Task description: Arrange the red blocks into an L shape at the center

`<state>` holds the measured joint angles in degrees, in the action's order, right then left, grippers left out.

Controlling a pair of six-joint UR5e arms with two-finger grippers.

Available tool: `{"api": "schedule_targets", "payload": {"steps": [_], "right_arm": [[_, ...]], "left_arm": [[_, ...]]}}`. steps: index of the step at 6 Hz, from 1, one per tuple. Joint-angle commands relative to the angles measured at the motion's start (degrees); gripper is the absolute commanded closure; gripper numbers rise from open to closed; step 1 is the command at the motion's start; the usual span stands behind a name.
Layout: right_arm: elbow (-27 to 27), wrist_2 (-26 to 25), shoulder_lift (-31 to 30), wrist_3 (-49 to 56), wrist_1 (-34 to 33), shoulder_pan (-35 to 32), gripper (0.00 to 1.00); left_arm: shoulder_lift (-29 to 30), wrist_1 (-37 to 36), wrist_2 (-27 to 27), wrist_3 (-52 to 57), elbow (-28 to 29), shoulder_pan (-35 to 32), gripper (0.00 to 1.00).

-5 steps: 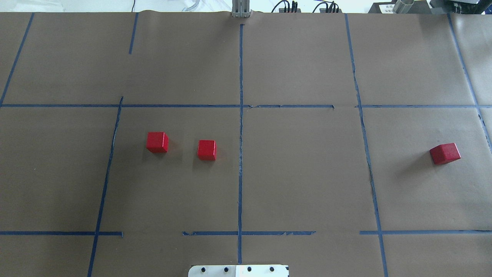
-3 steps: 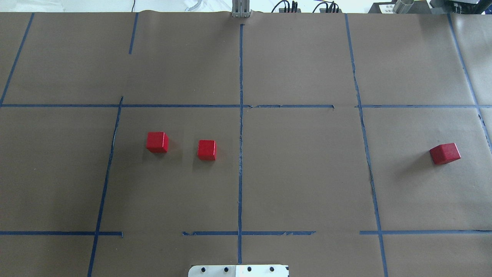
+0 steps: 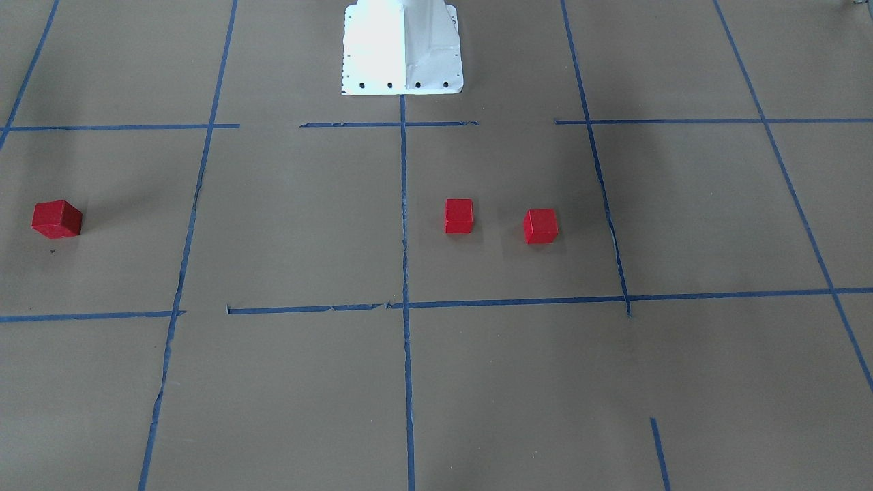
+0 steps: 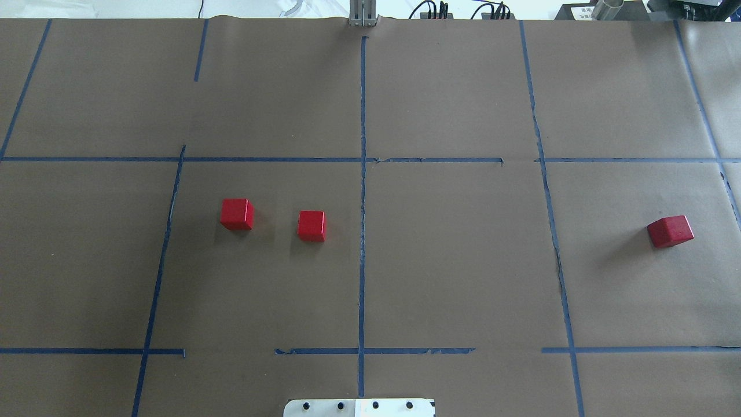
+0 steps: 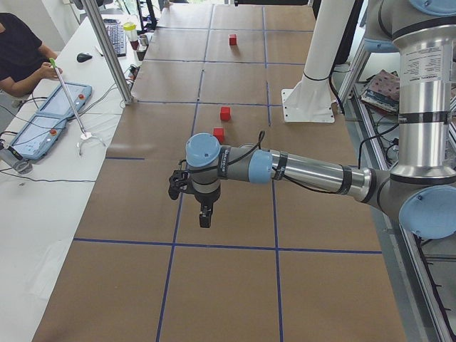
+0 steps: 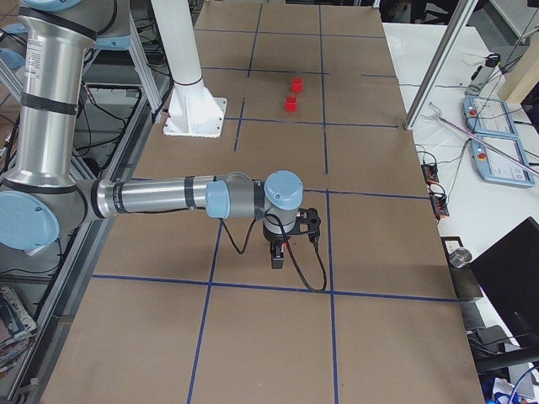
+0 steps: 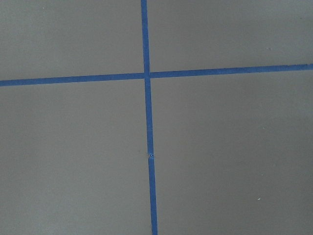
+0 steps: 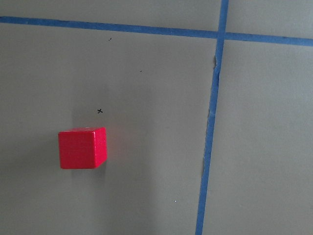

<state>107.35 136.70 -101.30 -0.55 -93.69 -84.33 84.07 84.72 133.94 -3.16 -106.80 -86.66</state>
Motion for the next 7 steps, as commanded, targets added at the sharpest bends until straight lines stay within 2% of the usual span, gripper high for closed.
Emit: {"api": "schedule_targets", "payload": {"steps": [1,3,4,5,7], "right_arm": [[0.23,0.15,0.05,0.37,0.09,0.04,0.0],[0.05,0.15,0.05,0.29,1.39,0.13,0.0],[-0.56,0.5,-0.99,0.02,4.8,0.13,0.0],[-1.43,3.11,-1.01,0.2,4.83,0.13,0.0],[-3.71,4.1,2.4,-4.33,6.5,6.95,0.0]], "left_arm": [[-0.14,0.01,0.01,0.0,0.01,0.0,0.0],[-0.14,-0.08,-0.08,-0.7,0.28,0.09,0.0],[-0.22,-0.16,0.0,-0.7,0.19,0.09,0.0],[-0.14,-0.16,0.01,-0.7,0.02,0.09,0.0],[-0.23,-0.25,0.09,-0.7,-0.25,0.09,0.0]]}}
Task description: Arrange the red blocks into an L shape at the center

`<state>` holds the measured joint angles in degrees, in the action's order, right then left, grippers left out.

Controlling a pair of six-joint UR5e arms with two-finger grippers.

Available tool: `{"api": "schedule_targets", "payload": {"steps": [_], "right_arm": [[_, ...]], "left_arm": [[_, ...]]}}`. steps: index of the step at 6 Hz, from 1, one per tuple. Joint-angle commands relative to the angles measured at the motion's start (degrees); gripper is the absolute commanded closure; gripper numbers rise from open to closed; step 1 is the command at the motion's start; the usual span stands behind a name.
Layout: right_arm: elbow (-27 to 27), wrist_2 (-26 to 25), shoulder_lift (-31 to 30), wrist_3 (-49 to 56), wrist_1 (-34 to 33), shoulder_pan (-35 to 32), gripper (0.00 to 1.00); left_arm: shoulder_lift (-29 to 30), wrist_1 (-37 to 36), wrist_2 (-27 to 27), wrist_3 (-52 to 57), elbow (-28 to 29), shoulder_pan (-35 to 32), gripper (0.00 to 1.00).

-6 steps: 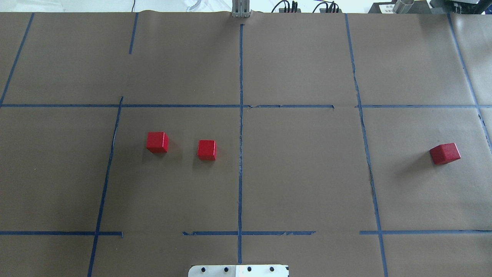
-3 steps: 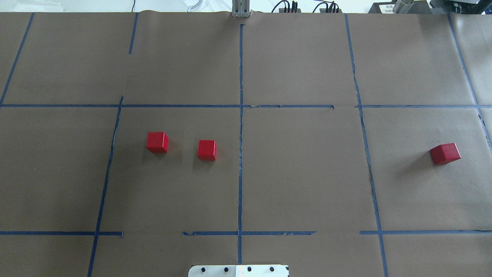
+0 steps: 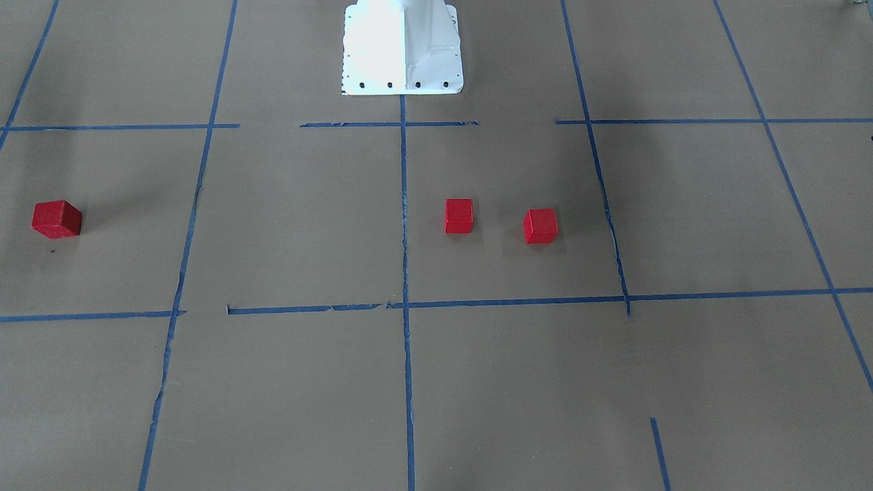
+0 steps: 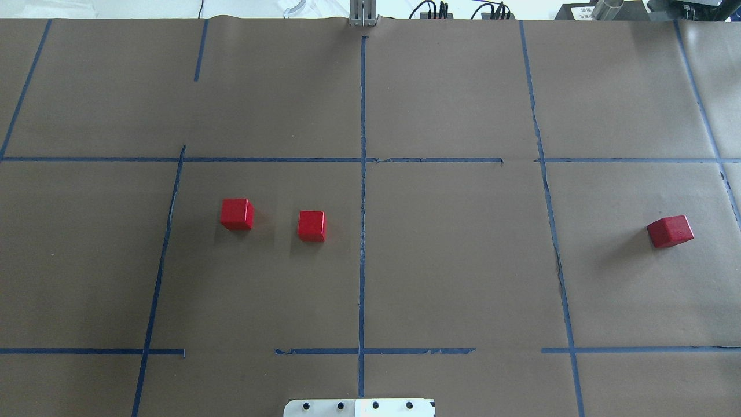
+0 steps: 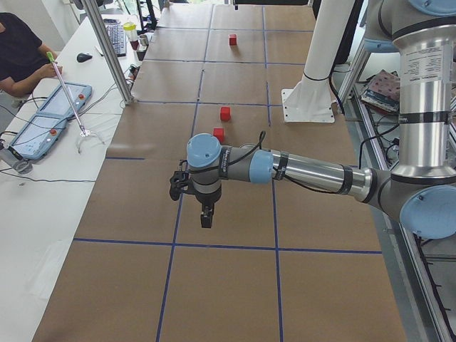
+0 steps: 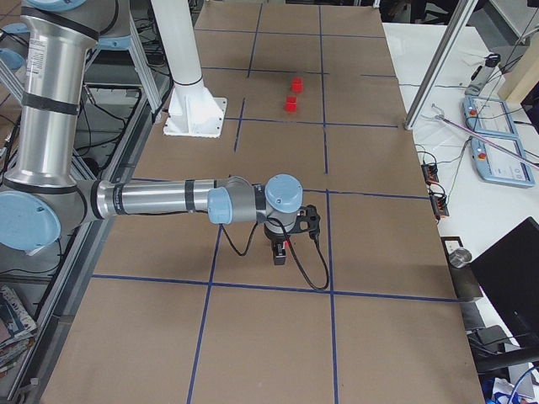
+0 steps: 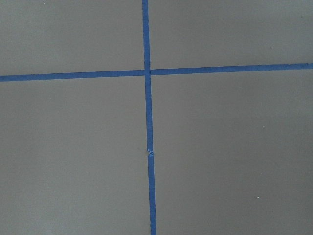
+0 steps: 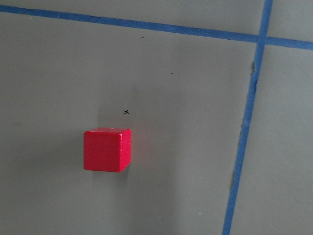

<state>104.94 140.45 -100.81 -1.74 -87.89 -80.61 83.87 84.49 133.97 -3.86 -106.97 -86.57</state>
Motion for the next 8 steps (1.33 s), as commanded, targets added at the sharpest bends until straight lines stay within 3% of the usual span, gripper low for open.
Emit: {"api": "schedule_targets", "payload": {"steps": [1,2,4,5,6,8], "right_arm": [[-1.32,0.09,2.89,-4.32,0.88,5.44,0.0],[-1.4,-3.48,5.51,-5.72,2.44,7.99,0.0],[-5.16,-6.92,5.62,-15.42,14.43,13.96,0.0],[-5.27,-11.55,5.62,-21.67,18.68,18.08,0.0],[-5.36,-14.47,5.45,-23.9,21.15,19.6,0.0],[-5.54,-13.97,4.93,-23.58,21.27,20.58,0.0]], "left_arm": [[-0.02,-0.03,0.06,0.0,-0.16,0.0,0.0],[-0.02,-0.03,0.06,0.0,-0.6,-0.09,0.0],[-0.02,-0.29,-0.03,0.0,-1.83,-0.09,0.0],[-0.02,-0.29,-0.03,0.0,-1.84,-0.09,0.0],[-0.02,-0.29,0.06,0.0,-2.01,-0.09,0.0],[-0.02,-0.29,0.06,0.0,-2.1,-0.09,0.0]]}}
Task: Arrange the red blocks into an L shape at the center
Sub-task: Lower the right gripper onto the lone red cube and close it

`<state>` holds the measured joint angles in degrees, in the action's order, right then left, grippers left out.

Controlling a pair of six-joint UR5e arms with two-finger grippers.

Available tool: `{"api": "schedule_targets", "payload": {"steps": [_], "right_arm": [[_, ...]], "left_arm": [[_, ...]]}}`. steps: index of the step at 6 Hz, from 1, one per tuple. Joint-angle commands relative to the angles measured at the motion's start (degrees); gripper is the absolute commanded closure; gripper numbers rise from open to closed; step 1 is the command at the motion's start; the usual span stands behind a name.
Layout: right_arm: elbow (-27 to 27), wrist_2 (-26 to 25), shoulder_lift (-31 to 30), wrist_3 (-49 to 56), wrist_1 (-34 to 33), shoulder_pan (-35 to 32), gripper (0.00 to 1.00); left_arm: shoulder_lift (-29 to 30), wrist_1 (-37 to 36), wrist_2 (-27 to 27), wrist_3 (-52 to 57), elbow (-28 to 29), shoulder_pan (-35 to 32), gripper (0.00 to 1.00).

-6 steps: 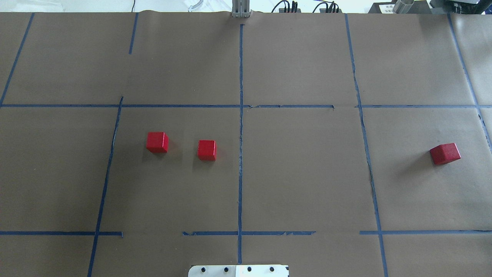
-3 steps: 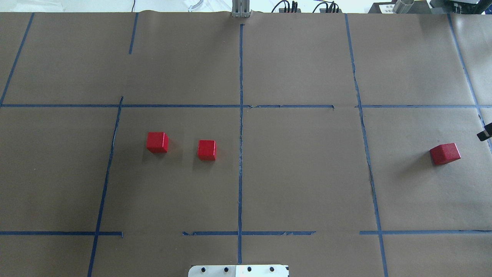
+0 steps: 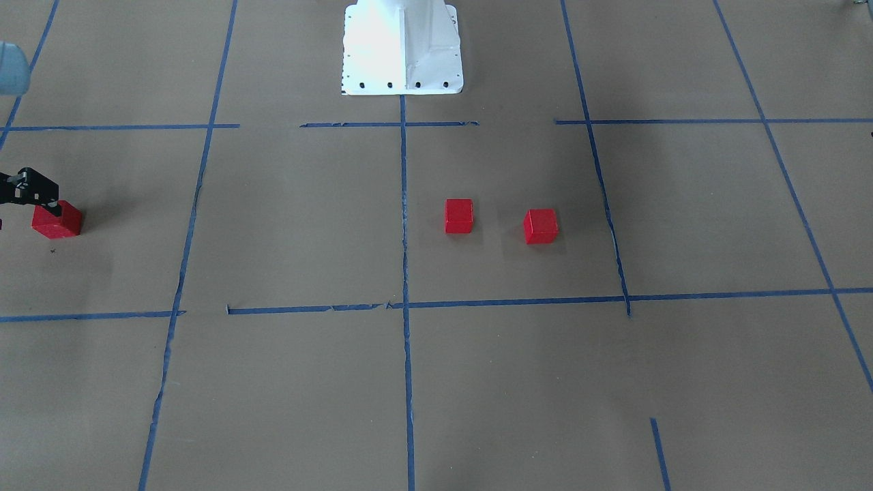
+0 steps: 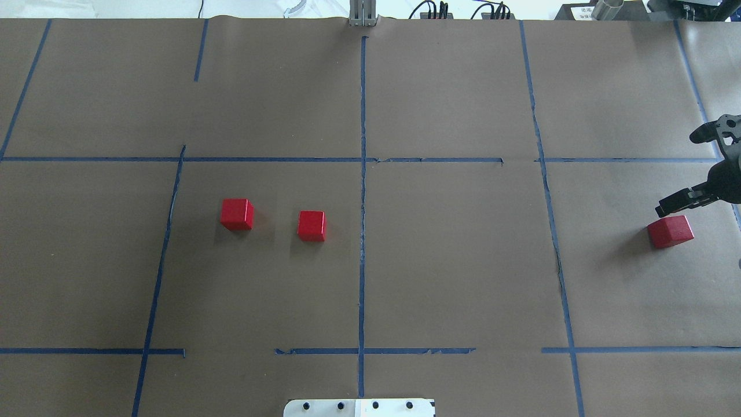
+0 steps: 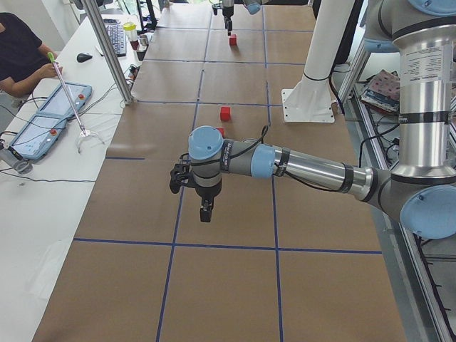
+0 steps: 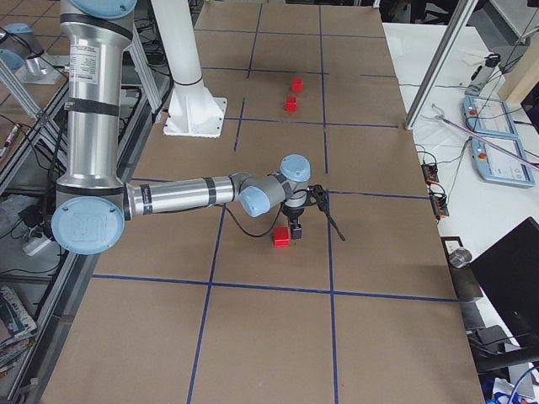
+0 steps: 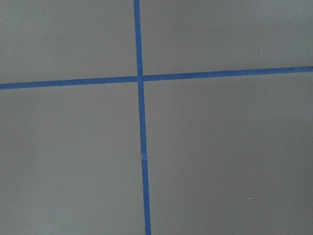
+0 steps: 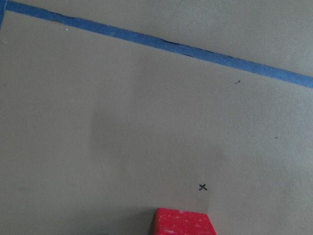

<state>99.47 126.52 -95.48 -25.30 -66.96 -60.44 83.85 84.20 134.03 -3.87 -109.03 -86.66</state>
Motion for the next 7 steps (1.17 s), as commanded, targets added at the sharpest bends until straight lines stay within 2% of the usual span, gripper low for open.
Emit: {"api": "schedule_targets", "payload": {"steps": [1,3,6,7], "right_arm": [[-1.11,-0.31,-0.76,-0.45,0.34,0.41,0.0],[-2.26,0.47,-0.76,-0.71,0.25,0.58,0.0],[-3.58,1.8,-0.67,-3.52,0.43,2.42,0.0],[-3.75,1.45,-0.41,-3.44,0.43,2.6,0.05]], "left_arm": [[0.0,0.0,0.01,0.0,-0.13,-0.09,0.0],[-2.01,0.0,0.01,0.0,-2.32,0.0,0.0],[-2.02,0.0,0.01,0.0,-2.68,0.0,0.0],[-2.02,0.0,0.01,0.0,-2.68,0.0,0.0]]}}
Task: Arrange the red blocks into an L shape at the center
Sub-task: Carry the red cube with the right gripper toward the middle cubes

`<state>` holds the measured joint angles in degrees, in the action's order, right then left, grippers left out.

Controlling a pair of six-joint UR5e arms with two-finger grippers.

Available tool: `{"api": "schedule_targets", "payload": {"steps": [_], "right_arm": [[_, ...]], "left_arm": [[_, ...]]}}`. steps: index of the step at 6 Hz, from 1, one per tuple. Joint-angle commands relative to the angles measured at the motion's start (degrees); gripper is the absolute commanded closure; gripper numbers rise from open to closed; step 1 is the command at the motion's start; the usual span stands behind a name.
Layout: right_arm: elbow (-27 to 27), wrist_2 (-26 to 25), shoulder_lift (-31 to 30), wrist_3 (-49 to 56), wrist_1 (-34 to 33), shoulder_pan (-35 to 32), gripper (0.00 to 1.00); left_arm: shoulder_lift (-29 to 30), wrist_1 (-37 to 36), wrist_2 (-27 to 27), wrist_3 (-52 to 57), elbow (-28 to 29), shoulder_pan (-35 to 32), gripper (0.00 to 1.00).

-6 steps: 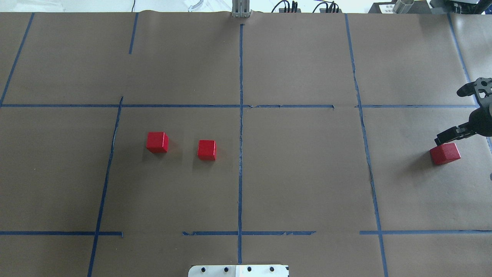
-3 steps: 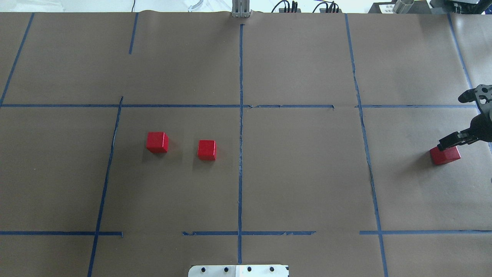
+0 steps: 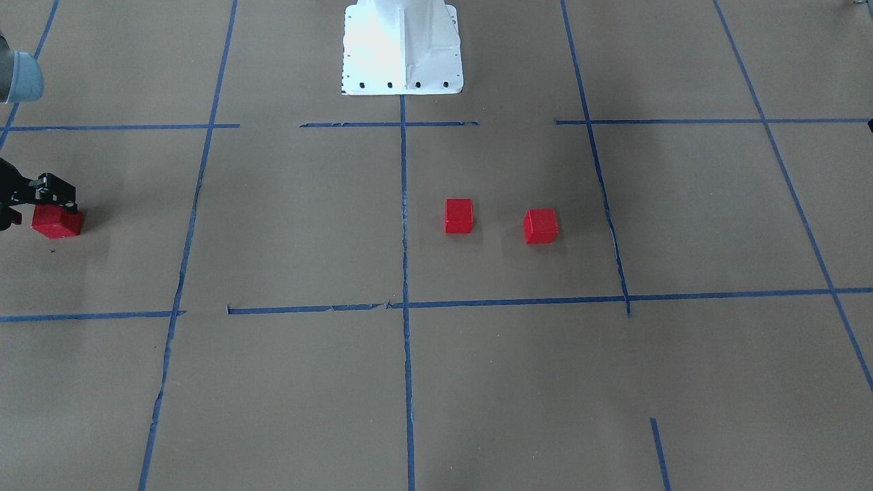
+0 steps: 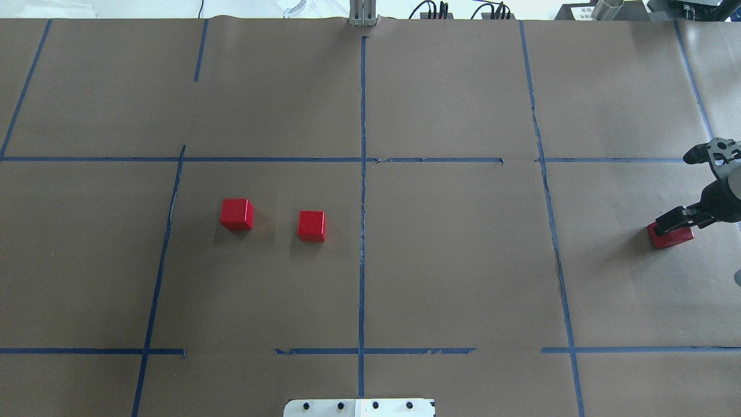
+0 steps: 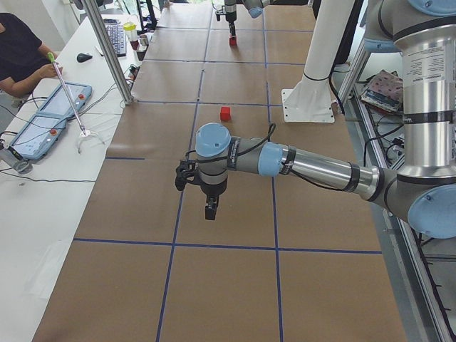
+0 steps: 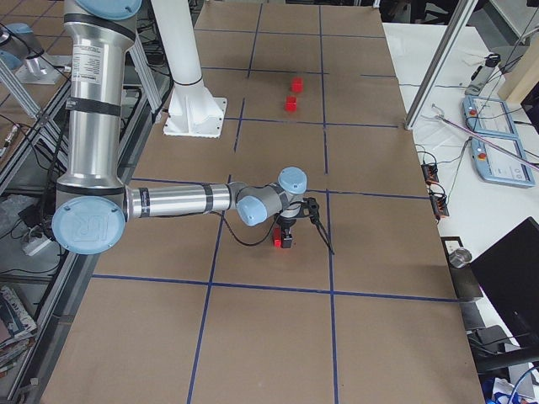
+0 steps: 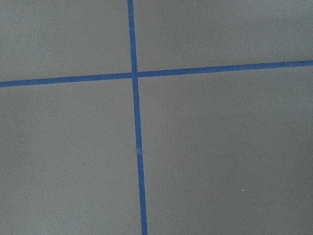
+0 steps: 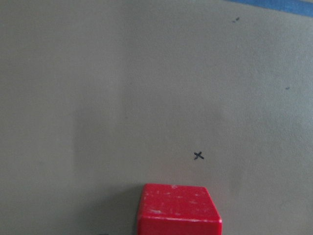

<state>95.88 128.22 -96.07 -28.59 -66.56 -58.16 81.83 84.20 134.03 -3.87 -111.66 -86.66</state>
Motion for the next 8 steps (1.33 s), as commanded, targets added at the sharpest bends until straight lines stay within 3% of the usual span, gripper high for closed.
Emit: {"api": "schedule_targets", "payload": {"steps": [1,2,4,5,6,8], "right_arm": [[-0.17,-0.33,0.44,-0.06,0.03,0.93,0.08],[-0.34,-0.42,0.45,0.12,0.12,1.2,0.22],[-0.08,-1.3,0.01,0.82,0.12,1.2,0.84],[1.49,-0.95,0.35,1.17,0.12,1.2,0.98],[6.81,-0.78,1.66,-1.09,-0.49,1.73,1.0],[10.63,-1.12,9.72,-14.68,-0.76,7.76,1.0]], "left_arm": [[-0.01,-0.09,0.0,0.0,-0.22,0.0,0.0],[-0.01,-0.09,0.0,0.0,-0.23,0.0,0.0],[-0.01,-0.26,0.0,0.0,-0.75,0.0,0.0],[-0.01,-0.26,0.0,0.0,-0.75,0.0,0.0],[-0.01,-0.26,0.0,0.0,-1.1,-0.09,0.0],[-0.01,-0.26,0.0,0.0,-0.93,0.0,0.0]]}}
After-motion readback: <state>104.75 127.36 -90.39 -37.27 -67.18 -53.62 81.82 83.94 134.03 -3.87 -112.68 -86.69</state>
